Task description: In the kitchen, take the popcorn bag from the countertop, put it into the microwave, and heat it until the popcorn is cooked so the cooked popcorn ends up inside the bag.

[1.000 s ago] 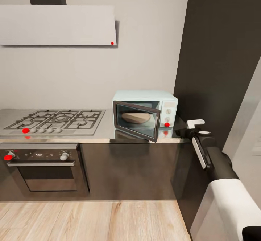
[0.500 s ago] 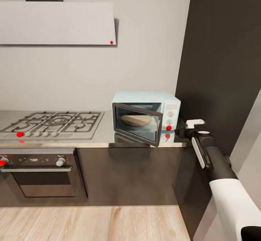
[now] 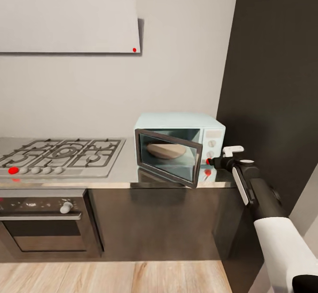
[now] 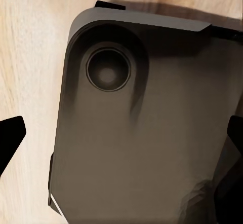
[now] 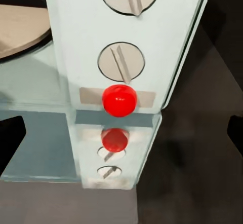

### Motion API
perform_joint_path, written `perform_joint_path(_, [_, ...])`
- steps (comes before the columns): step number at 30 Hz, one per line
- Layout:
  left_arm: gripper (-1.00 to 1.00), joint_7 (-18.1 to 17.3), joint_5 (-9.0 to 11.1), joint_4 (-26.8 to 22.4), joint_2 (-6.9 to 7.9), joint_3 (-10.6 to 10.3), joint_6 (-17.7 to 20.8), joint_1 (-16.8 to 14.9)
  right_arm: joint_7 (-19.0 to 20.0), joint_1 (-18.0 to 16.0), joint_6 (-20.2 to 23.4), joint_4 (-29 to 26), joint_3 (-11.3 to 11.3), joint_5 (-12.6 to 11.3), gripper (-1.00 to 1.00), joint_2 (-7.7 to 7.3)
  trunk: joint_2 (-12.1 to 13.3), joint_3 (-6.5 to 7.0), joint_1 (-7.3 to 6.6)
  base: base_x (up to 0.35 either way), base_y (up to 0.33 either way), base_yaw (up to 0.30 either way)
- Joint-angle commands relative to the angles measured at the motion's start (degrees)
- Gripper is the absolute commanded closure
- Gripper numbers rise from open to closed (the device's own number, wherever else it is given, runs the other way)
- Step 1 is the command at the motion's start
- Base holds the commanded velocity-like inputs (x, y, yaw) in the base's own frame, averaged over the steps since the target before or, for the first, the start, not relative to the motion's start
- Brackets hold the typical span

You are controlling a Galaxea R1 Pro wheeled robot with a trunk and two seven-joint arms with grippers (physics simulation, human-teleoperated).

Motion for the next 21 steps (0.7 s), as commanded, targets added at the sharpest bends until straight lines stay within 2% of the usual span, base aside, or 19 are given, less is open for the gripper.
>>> perform_joint_path(1, [-1.0,0.1,0.4,-0.1,-0.01,0.0,0.0,0.0,0.7,0.0,0.2,0.0,0.0,0.4,-1.0,-0.01,0.0,-0.05,0.02,0.146,0.0,0.0])
perform_joint_path(4, [-1.0,0.1,0.4,-0.1,-0.01,0.0,0.0,0.0,3.2,0.0,0.3,0.1,0.0,0.4,-1.0,-0.01,0.0,-0.05,0.02,0.06,0.0,0.0])
perform_joint_path(12, [-1.0,0.1,0.4,-0.1,-0.01,0.1,0.0,0.0,14.3,0.0,0.5,0.2,0.0,0.3,-1.0,-0.15,0.0,-0.05,0.02,0.006,0.0,0.0])
perform_joint_path(18, [-1.0,0.1,0.3,-0.1,-0.01,0.0,-0.1,0.0,18.8,0.0,0.4,0.4,0.1,0.3,-1.0,-0.18,0.0,-0.05,0.02,0.0,0.0,0.0])
perform_joint_path(21, [-1.0,0.1,0.3,-0.1,-0.01,0.0,-0.1,0.0,22.9,0.0,0.4,0.5,0.1,0.3,-1.0,-0.31,0.0,-0.05,0.02,0.0,0.0,0.0])
